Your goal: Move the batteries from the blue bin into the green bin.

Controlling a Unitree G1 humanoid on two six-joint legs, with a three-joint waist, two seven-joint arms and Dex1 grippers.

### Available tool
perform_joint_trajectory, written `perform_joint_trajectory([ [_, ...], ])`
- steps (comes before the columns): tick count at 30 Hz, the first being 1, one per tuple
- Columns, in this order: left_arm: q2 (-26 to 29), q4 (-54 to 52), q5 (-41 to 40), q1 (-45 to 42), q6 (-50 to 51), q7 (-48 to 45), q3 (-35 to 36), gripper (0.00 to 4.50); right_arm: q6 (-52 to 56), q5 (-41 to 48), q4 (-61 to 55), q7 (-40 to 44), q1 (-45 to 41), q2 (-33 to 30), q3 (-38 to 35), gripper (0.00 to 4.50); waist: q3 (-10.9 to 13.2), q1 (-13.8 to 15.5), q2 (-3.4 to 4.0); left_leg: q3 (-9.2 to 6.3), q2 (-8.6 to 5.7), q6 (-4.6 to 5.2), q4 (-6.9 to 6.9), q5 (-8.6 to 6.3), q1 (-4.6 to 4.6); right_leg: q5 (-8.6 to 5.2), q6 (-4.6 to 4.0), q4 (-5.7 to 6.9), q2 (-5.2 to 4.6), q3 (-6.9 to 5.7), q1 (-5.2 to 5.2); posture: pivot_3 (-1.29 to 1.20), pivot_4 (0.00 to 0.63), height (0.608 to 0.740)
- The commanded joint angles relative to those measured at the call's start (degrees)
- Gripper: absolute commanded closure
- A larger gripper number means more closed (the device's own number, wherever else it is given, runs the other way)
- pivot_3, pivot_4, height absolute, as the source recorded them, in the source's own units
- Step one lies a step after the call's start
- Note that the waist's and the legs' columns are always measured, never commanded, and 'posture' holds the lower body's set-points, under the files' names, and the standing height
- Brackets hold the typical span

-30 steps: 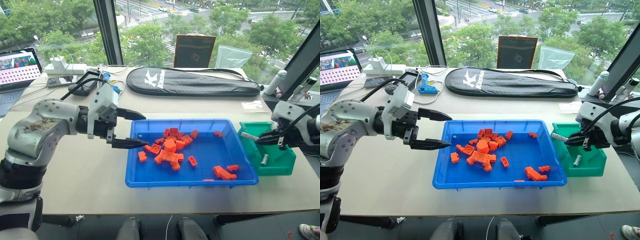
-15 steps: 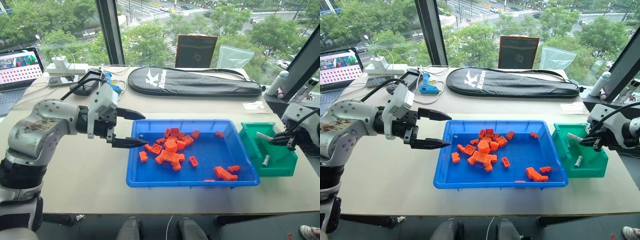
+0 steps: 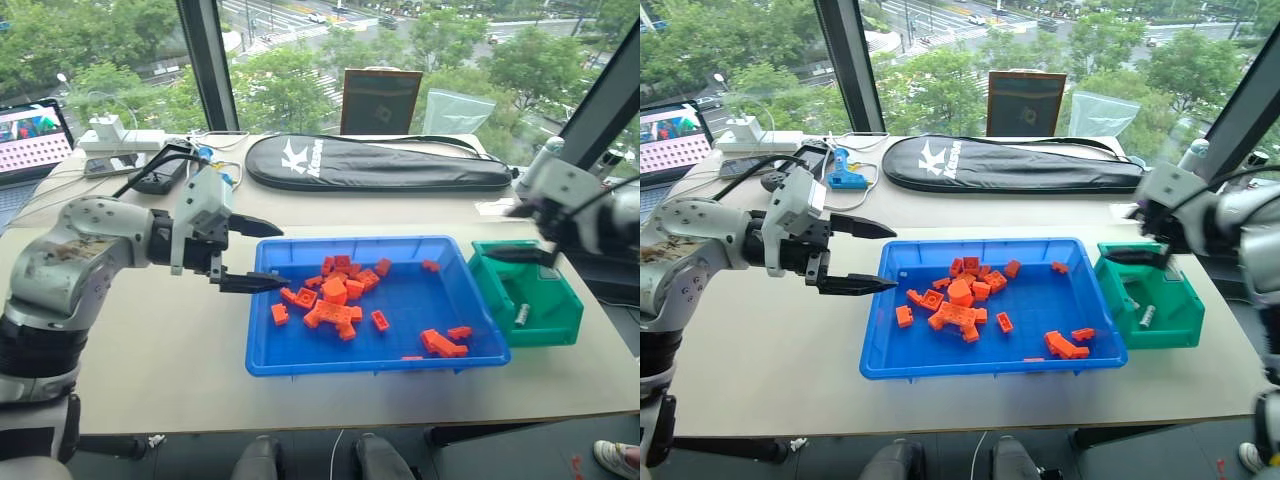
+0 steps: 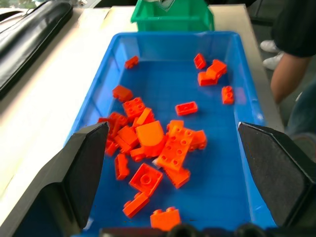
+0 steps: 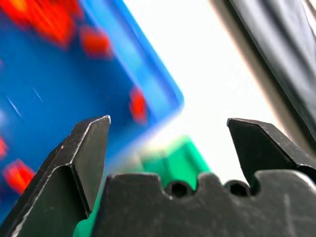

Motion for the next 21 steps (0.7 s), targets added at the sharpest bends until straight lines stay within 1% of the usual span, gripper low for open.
perform_joint_trajectory([
  [1, 1.5, 0.5, 1.1, 0.3, -1.9, -0.9, 1.1, 0.0, 1.2, 1.7, -5.0, -1.5, -0.3, 5.8, 3.3, 0.02, 0.0, 0.3, 0.0, 0.0, -0.01, 0.0, 0.0, 0.0, -0.01, 0.01, -0.02, 0.0, -0.01, -0.01, 0.0, 0.0, 0.15, 0.733],
  [4, 2.5, 0.8, 1.4, 0.8, -2.2, -1.3, 1.7, 0.0, 1.1, 1.5, -6.2, -2.9, 0.2, 11.2, 6.4, 0.02, 0.0, 1.2, -0.01, 0.01, -0.07, 0.0, 0.01, 0.0, -0.14, 0.0, -0.01, -0.05, -0.09, -0.04, -0.05, 0.0, 0.15, 0.733],
  [6, 3.2, 0.3, 1.2, 1.8, -2.0, -1.4, 2.3, 0.0, 1.5, 2.5, -5.6, -4.9, 0.4, 16.9, 7.9, 0.02, 0.0, 1.4, -0.02, 0.06, -0.1, 0.02, 0.03, -0.02, -0.18, 0.0, 0.0, -0.08, -0.14, -0.03, -0.06, 0.0, 0.15, 0.733],
  [13, 3.8, -2.0, 0.3, 4.1, -1.0, -0.4, 3.5, 0.0, -1.4, 2.8, 0.2, -7.3, 0.9, 25.8, 9.7, 0.02, 0.0, 1.9, -0.02, 0.04, -0.06, 0.01, 0.05, -0.01, -0.17, 0.01, -0.02, -0.02, -0.09, -0.05, -0.07, 0.0, 0.15, 0.733],
  [16, 3.7, -2.3, 0.2, 4.2, -0.7, 0.0, 3.8, 0.0, -2.0, 2.5, 2.1, -7.8, 1.5, 28.1, 10.6, 0.02, 0.0, 1.8, -0.02, 0.04, -0.05, 0.01, 0.04, 0.0, -0.16, 0.01, -0.03, -0.01, -0.08, -0.05, -0.07, 0.0, 0.15, 0.733],
  [21, 3.9, -2.4, 0.2, 4.2, -0.7, 0.1, 3.8, 0.0, -3.4, 1.4, 5.4, -8.1, 2.3, 29.0, 11.4, 0.02, 0.0, 1.8, -0.02, 0.03, -0.05, 0.01, 0.04, 0.0, -0.16, 0.01, -0.03, -0.01, -0.07, -0.05, -0.06, 0.0, 0.15, 0.733],
])
